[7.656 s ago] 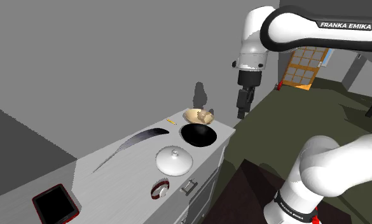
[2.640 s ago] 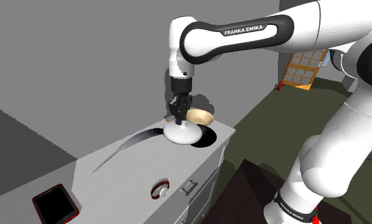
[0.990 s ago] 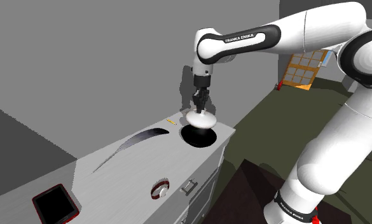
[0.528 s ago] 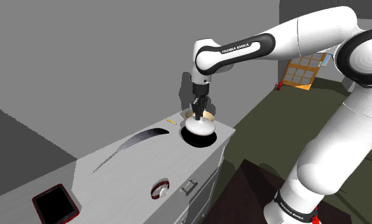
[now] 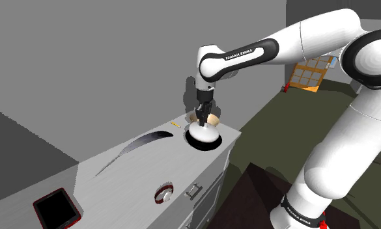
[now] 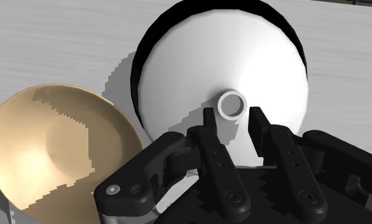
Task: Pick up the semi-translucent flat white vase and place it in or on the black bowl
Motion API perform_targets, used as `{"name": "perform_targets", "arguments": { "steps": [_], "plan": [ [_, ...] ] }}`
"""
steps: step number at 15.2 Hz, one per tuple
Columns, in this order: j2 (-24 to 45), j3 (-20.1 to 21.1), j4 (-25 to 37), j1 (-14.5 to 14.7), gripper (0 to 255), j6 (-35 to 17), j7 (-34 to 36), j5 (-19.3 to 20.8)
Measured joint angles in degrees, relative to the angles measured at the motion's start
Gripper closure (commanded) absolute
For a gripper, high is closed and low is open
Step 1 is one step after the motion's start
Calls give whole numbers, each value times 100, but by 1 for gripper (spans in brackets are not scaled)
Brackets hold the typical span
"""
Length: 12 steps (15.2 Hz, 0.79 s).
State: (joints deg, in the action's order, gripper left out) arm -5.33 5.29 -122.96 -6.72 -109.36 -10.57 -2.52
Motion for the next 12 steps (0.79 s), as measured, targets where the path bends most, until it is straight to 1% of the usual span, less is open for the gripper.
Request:
{"name": "perform_targets", "arguments": {
  "steps": [1, 2, 8, 9, 12],
  "plan": [
    [0, 0, -1, 0, 255, -1, 0, 0],
    [0, 0, -1, 0, 0, -2, 0, 0],
    [0, 0, -1, 0, 0, -3, 0, 0],
    [-46, -3, 54, -2, 0, 94, -2, -2],
    [-45, -11, 493, -8, 0, 530, 5, 5]
  ]
}}
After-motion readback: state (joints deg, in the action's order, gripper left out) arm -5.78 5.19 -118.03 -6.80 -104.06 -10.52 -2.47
